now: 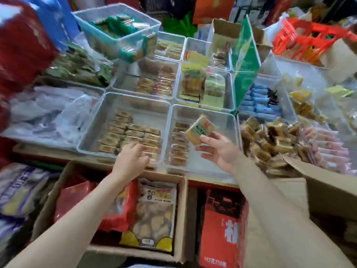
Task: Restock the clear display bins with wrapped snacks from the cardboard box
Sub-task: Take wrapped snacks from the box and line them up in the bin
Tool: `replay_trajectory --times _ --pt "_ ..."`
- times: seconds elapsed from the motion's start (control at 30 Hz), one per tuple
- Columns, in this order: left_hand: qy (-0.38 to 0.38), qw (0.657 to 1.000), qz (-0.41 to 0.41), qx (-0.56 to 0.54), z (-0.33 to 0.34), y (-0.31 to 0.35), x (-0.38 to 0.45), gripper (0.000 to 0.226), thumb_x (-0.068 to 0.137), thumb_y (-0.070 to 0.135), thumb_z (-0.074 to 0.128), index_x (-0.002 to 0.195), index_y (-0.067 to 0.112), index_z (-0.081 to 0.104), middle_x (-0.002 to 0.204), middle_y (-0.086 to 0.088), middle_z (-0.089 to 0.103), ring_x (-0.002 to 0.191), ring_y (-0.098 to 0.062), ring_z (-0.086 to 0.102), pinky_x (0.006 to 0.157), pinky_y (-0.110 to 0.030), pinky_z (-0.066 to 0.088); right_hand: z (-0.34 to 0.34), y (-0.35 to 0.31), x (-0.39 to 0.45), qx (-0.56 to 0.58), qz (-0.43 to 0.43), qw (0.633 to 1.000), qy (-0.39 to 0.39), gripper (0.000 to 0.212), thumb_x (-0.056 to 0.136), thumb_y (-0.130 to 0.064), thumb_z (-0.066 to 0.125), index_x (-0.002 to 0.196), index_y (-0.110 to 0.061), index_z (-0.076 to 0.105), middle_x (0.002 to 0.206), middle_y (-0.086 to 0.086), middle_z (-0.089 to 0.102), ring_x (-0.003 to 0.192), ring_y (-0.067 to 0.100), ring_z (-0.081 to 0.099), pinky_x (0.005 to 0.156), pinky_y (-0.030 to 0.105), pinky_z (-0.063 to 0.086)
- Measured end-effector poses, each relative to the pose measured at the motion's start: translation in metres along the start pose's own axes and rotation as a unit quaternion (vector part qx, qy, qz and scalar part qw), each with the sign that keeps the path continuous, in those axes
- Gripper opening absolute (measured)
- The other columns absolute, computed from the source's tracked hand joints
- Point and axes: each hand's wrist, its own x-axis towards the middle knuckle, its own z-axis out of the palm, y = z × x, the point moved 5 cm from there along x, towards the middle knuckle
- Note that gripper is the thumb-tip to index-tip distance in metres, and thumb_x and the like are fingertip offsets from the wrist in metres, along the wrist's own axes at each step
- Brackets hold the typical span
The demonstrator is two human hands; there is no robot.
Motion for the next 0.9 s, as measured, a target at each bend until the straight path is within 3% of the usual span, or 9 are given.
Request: replay_trajectory --times 0.13,0.2,0.27,0.47,0.57,0.63,0.7,0.77,0.9 --pt "0.007 0.996 -0.017 0.084 -0.027 -0.065 0.042 0.065 0.074 0.052 0.044 0.116 0.009 0.068 0.123 -0.014 0.064 0.118 -0.036 0.056 0.096 -0.049 0.048 0.057 0.01 0.072 -0.151 -0.019 0.985 0.081 0.029 0.089 -0.01 0.072 0.116 -0.011 0.061 0.099 0.007 0.071 0.074 0.017 0.066 0.06 0.028 0.054" --pt "0.006 0.993 -0.025 0.119 -0.034 -0.086 0.06 0.065 0.077 0.051 0.042 0.12 0.009 0.066 0.127 -0.014 0.062 0.122 -0.035 0.054 0.098 -0.048 0.043 0.076 0.006 0.106 -0.275 -0.064 0.952 0.119 0.027 0.084 -0.015 0.079 0.105 -0.018 0.063 0.095 0.0 0.071 0.08 0.017 0.067 0.073 0.034 0.059" --pt "0.002 0.989 -0.034 0.141 -0.036 -0.102 0.071 0.066 0.079 0.054 0.035 0.123 0.014 0.064 0.128 -0.01 0.062 0.124 -0.031 0.051 0.098 -0.047 0.039 0.096 -0.002 0.137 -0.397 -0.109 0.903 0.126 0.027 0.082 -0.02 0.08 0.099 -0.025 0.061 0.089 -0.009 0.067 0.086 0.016 0.065 0.083 0.036 0.056" --pt "0.0 0.988 -0.026 0.15 -0.029 -0.111 0.076 0.06 0.084 0.052 0.045 0.131 0.018 0.06 0.132 -0.006 0.059 0.127 -0.027 0.047 0.1 -0.047 0.041 0.156 -0.003 0.227 -0.669 -0.186 0.715 0.081 0.029 0.091 -0.029 0.067 0.118 -0.025 0.058 0.109 0.001 0.067 0.099 0.025 0.062 0.079 0.038 0.053" --pt "0.015 0.989 -0.051 0.135 -0.029 -0.113 0.078 0.063 0.083 0.051 0.046 0.13 0.014 0.062 0.133 -0.009 0.06 0.128 -0.03 0.048 0.102 -0.048 0.042 0.18 0.015 0.271 -0.762 -0.186 0.619 0.039 0.028 0.095 -0.027 0.06 0.122 -0.02 0.056 0.114 0.005 0.064 0.109 0.028 0.056 0.085 0.039 0.047" --pt "0.019 0.989 -0.05 0.136 -0.027 -0.113 0.079 0.062 0.082 0.05 0.047 0.13 0.013 0.063 0.134 -0.01 0.061 0.129 -0.03 0.049 0.101 -0.048 0.043 0.188 0.03 0.294 -0.797 -0.163 0.581 0.002 0.028 0.096 -0.024 0.059 0.123 -0.018 0.058 0.116 0.007 0.063 0.112 0.03 0.054 0.086 0.039 0.045" --pt "0.03 0.989 -0.043 0.136 -0.027 -0.113 0.078 0.06 0.083 0.048 0.051 0.129 0.012 0.064 0.133 -0.011 0.061 0.129 -0.031 0.05 0.099 -0.047 0.045 0.192 0.043 0.309 -0.791 -0.141 0.595 -0.03 0.027 0.095 -0.02 0.059 0.121 -0.019 0.062 0.111 0.008 0.062 0.109 0.031 0.056 0.082 0.038 0.046" --pt "0.038 0.989 -0.041 0.138 -0.024 -0.116 0.08 0.058 0.084 0.047 0.053 0.128 0.011 0.064 0.132 -0.011 0.061 0.128 -0.031 0.051 0.097 -0.047 0.045 0.191 0.055 0.321 -0.758 -0.123 0.638 -0.048 0.024 0.096 -0.021 0.057 0.119 -0.02 0.065 0.104 0.006 0.06 0.102 0.031 0.057 0.076 0.036 0.047" --pt "0.049 0.989 -0.036 0.136 -0.021 -0.118 0.081 0.057 0.085 0.047 0.054 0.129 0.011 0.064 0.133 -0.011 0.061 0.129 -0.031 0.051 0.097 -0.046 0.046 0.186 0.065 0.333 -0.714 -0.077 0.694 -0.051 0.033 0.105 -0.03 0.044 0.132 -0.024 0.062 0.114 0.009 0.06 0.105 0.032 0.058 0.088 0.04 0.05"
